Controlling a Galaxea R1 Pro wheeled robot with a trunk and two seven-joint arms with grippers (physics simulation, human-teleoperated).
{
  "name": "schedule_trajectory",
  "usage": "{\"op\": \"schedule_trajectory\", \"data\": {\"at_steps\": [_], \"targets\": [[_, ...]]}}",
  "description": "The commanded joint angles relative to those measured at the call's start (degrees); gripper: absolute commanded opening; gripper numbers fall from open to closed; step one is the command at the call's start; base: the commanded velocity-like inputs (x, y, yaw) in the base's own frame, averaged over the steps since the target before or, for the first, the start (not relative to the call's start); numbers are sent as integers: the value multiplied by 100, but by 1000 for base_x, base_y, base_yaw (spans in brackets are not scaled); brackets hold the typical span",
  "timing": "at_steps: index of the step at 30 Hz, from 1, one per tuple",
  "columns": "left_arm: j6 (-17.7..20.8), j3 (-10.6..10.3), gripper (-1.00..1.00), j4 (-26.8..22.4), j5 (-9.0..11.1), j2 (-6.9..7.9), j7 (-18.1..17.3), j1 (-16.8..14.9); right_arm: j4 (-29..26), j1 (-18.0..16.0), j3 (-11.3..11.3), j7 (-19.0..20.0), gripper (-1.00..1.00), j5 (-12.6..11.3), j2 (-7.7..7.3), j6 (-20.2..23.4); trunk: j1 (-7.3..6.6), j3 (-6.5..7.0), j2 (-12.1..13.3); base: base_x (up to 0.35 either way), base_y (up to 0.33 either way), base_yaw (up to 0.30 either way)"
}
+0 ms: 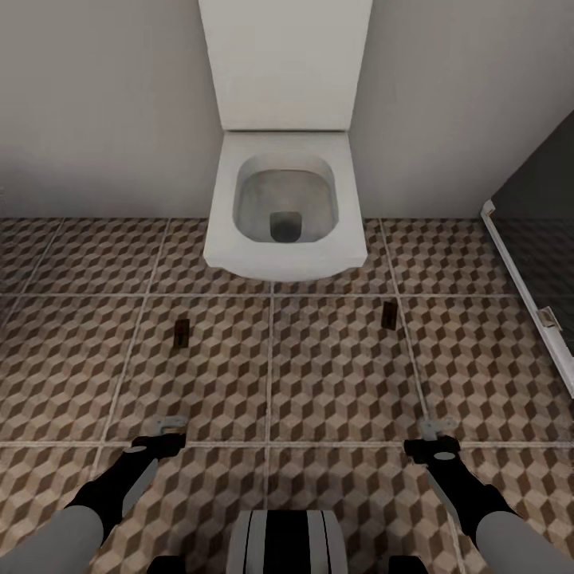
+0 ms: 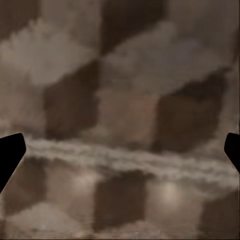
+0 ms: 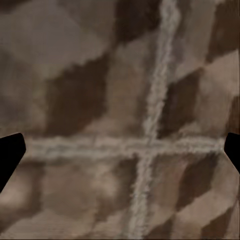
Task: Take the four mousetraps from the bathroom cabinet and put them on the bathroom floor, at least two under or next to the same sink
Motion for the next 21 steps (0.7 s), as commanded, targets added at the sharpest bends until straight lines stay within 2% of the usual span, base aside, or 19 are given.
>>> {"op": "schedule_trajectory", "data": {"at_steps": [1, 8, 21], "targets": [[26, -48, 100, -14, 55, 8, 49, -1, -11, 0, 46, -35, 100, 31, -6, 55, -4, -3, -1, -306, 0, 0], [26, -48, 100, -14, 55, 6, 49, -1, -11, 0, 46, -36, 100, 25, -6, 45, -4, -3, -1, -158, 0, 0], [26, -57, 100, -26, 55, -12, 49, -1, -11, 0, 43, -56, 100, 29, -6, 39, -4, -3, -1, -22, 0, 0]]}}
